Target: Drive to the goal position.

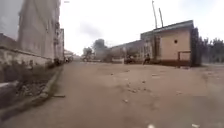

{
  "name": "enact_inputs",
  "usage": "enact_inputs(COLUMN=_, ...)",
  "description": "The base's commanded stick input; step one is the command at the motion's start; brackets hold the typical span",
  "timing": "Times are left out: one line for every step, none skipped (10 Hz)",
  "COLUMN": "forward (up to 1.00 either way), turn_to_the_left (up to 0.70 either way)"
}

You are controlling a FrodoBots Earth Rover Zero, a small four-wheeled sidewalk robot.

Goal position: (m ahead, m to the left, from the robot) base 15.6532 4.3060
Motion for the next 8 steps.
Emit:
enact_inputs(forward=0.70, turn_to_the_left=0.01)
enact_inputs(forward=0.70, turn_to_the_left=0.00)
enact_inputs(forward=0.70, turn_to_the_left=0.00)
enact_inputs(forward=0.70, turn_to_the_left=0.06)
enact_inputs(forward=0.70, turn_to_the_left=0.11)
enact_inputs(forward=0.70, turn_to_the_left=0.17)
enact_inputs(forward=0.70, turn_to_the_left=0.07)
enact_inputs(forward=0.70, turn_to_the_left=0.16)
